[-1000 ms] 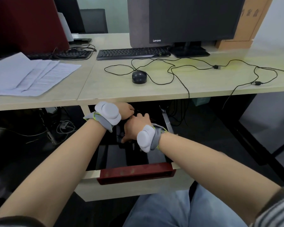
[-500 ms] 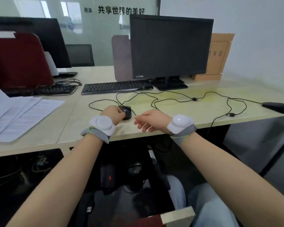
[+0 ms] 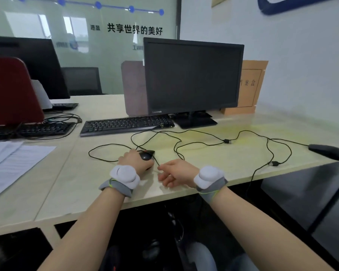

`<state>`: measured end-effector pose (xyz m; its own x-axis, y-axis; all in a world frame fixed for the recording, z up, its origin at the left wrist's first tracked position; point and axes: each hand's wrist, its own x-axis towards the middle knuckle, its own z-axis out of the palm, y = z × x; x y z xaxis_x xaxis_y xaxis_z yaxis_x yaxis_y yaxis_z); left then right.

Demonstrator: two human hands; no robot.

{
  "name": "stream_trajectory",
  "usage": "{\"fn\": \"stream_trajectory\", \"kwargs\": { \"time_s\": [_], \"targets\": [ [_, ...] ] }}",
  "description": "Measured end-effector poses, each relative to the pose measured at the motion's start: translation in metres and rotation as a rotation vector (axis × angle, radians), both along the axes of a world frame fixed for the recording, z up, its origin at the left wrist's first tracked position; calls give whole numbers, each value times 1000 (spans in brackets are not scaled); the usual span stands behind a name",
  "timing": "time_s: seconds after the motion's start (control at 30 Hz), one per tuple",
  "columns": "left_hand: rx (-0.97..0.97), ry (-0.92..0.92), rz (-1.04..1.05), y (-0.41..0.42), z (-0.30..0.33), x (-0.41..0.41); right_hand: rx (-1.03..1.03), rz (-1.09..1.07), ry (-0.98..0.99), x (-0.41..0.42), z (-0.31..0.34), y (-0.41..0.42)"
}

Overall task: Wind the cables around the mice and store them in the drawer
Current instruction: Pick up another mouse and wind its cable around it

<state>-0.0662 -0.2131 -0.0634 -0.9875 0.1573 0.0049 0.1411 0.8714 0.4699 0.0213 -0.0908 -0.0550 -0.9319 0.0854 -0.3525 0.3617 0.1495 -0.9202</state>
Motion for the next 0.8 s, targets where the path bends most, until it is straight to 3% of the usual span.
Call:
{"fn": "stream_trajectory", "kwargs": {
  "time_s": [0.07, 0.17, 0.33, 0.43, 0.53, 0.6, 0.7, 0.8],
  "targets": [
    [79, 40, -63, 9, 1, 4, -31, -58, 43, -4, 0, 3],
    [224, 71, -159, 23, 4, 13, 94, -229, 203, -9, 2, 20],
    [463, 148, -268, 58, 6, 39, -206, -400, 288, 3, 10, 56],
    [496, 197, -332, 82, 3, 59, -320, -441, 366, 11, 9, 70],
    [538, 176, -447, 96, -1, 68, -283, -505, 436, 19, 8, 85],
    [596, 158, -502, 100, -1, 68, -267, -525, 433, 26, 6, 100],
    [623, 279, -541, 103, 6, 61, -247, -529, 369, 34, 4, 117],
    [525, 347, -678, 112, 16, 52, -195, -456, 360, 40, 2, 130]
  ]
}}
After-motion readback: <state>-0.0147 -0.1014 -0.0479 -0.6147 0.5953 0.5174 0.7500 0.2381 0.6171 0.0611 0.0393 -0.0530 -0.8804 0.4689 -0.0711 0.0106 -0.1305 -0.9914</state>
